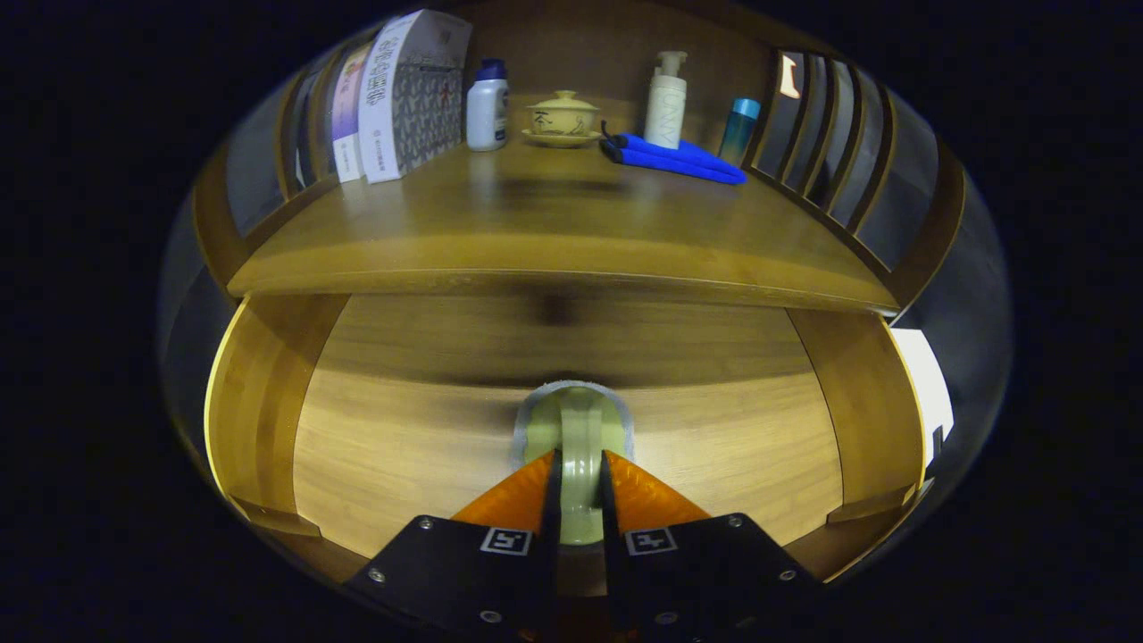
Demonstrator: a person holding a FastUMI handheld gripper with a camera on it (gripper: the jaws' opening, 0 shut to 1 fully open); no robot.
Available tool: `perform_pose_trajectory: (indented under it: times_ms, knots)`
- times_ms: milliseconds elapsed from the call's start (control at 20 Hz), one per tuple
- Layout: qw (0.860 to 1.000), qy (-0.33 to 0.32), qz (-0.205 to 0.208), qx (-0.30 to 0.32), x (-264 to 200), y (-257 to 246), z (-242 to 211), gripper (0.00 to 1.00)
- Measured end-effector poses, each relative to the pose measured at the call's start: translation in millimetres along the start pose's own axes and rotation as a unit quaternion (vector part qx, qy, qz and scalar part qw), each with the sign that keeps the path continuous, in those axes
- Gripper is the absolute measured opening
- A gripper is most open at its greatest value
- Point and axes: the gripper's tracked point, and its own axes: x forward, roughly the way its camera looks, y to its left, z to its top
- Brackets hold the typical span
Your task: Pull open the drawer, take out the items inside it, and place them on the countertop above the cabinet.
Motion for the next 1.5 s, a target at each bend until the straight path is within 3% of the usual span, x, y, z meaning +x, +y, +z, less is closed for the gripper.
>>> perform_pose_trajectory:
  times_ms: [350,650,900,1150,1500]
  knots:
    - [0.999,-0.039,-0.003,0.005,-22,-4,-1,0.09]
    - [0.993,-0.102,-0.018,0.051,-82,-32,27,0.08]
    - [0.983,-0.165,-0.015,0.08,-117,-42,79,0.08]
    - [0.977,-0.199,0.003,0.078,-109,-38,132,0.08]
    - [0.973,-0.226,0.035,0.045,-60,-18,197,0.08]
